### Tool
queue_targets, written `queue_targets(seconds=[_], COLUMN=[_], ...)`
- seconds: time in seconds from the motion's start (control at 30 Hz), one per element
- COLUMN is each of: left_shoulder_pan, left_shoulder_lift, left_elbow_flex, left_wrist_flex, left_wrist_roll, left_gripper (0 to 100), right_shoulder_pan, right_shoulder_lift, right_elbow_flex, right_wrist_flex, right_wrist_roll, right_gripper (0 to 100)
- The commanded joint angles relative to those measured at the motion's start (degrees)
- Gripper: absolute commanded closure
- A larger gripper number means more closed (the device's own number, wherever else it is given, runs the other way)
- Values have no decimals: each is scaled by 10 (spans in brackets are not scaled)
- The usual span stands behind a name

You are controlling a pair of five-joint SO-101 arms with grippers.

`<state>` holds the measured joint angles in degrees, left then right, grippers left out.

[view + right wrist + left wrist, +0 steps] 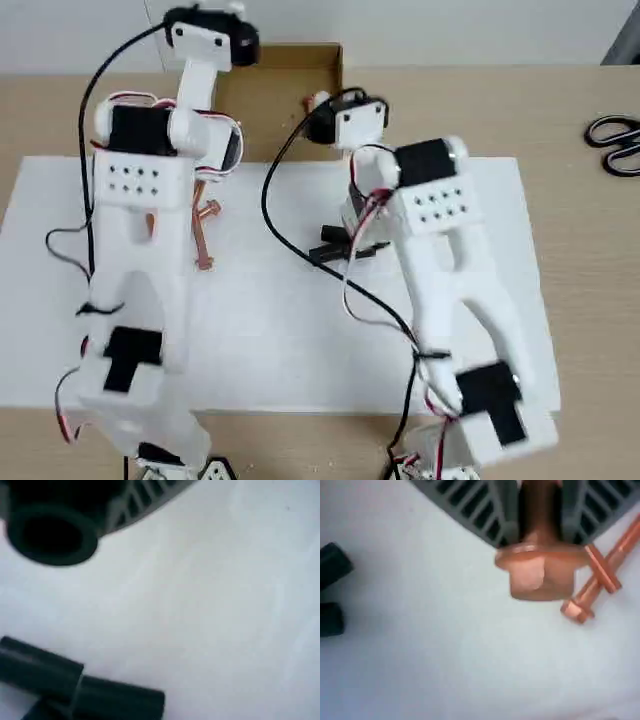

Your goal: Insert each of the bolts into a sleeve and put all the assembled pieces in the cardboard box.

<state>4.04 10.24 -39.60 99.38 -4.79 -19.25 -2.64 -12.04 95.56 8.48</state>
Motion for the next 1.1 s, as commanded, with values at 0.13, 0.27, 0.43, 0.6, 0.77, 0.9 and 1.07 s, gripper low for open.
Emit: queue_targets(seconds=[0.13,0.27,0.43,0.6,0.77,0.9,1.07], left_shoulder_pan=[71,95,94,94,98,97,94], left_shoulder_lift=[-212,-299,-402,-487,-535,-535,-535], left_elbow_flex=[45,133,240,336,500,638,727], left_wrist_flex=[10,9,-23,-136,-219,-221,-219], left_wrist_roll=[-4,-3,-3,-1,68,91,104], left_gripper=[994,994,994,994,994,994,994], right_shoulder_pan=[6,7,7,7,7,7,5], right_shoulder_lift=[-183,-254,-320,-375,-458,-524,-567], right_elbow_flex=[-18,19,87,184,318,404,441], right_wrist_flex=[3,0,-15,-78,-173,-231,-260], right_wrist_roll=[4,2,0,0,0,1,1], right_gripper=[995,995,995,995,995,995,995])
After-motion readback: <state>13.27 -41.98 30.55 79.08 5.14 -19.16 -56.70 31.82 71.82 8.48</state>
